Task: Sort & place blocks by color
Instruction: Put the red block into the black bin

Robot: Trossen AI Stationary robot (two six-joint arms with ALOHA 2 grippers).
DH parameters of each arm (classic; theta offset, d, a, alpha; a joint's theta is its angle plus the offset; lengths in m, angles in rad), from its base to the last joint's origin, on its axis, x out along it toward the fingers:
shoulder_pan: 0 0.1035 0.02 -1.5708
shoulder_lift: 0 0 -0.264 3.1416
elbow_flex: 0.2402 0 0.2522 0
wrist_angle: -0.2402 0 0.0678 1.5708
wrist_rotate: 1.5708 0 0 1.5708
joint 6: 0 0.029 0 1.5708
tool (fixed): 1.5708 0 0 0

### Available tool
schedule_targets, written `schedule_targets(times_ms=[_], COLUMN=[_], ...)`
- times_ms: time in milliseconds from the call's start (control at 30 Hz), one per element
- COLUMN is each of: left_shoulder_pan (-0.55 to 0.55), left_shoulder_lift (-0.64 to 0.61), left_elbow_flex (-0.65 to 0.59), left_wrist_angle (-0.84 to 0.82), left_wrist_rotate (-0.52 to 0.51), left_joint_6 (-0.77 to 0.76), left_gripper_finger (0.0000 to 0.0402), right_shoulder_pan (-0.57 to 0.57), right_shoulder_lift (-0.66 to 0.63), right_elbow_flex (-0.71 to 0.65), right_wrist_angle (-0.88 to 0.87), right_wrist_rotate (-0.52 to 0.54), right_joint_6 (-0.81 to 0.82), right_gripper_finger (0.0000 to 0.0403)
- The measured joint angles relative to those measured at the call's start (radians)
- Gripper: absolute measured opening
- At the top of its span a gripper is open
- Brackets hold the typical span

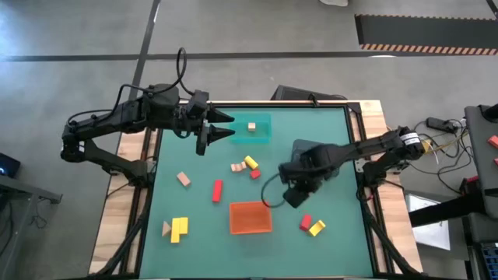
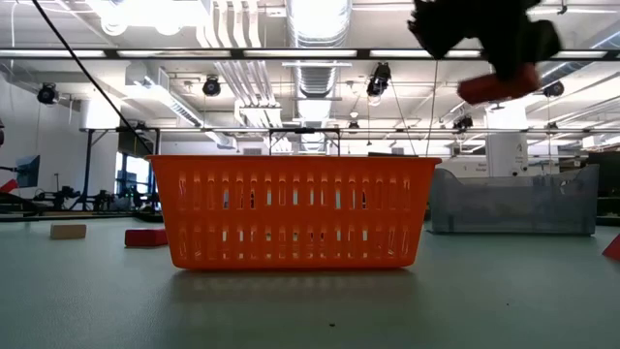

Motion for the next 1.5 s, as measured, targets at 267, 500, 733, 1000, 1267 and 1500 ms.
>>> schedule_targets(times_ms=[267,500,733,1000,1267,1500], left_shoulder_pan=[0.000,0.000,0.002,0.002,0.002,0.002], left_shoulder_lift=[0.000,-0.001,-0.001,-0.001,-0.002,-0.002], left_elbow_flex=[0.000,0.000,0.000,0.000,0.000,0.000], left_wrist_angle=[0.000,0.000,0.000,0.000,0.000,0.000], left_wrist_rotate=[-0.037,-0.077,-0.126,-0.170,-0.197,-0.221], left_joint_6=[-0.003,-0.002,-0.002,-0.002,-0.001,0.002], left_gripper_finger=[0.0199,0.0199,0.0199,0.0199,0.0199,0.0199], right_shoulder_pan=[-0.144,-0.252,-0.346,-0.434,-0.477,-0.476], right_shoulder_lift=[0.003,0.003,0.003,0.007,0.016,0.016], right_elbow_flex=[0.104,0.149,0.175,0.175,0.120,-0.019], right_wrist_angle=[-0.045,-0.126,-0.211,-0.274,-0.284,-0.212], right_wrist_rotate=[0.000,-0.001,-0.006,-0.007,0.046,0.143], right_joint_6=[-0.142,-0.272,-0.411,-0.658,-1.024,-1.163], right_gripper_finger=[0.0127,0.0127,0.0127,0.0128,0.0128,0.0128])
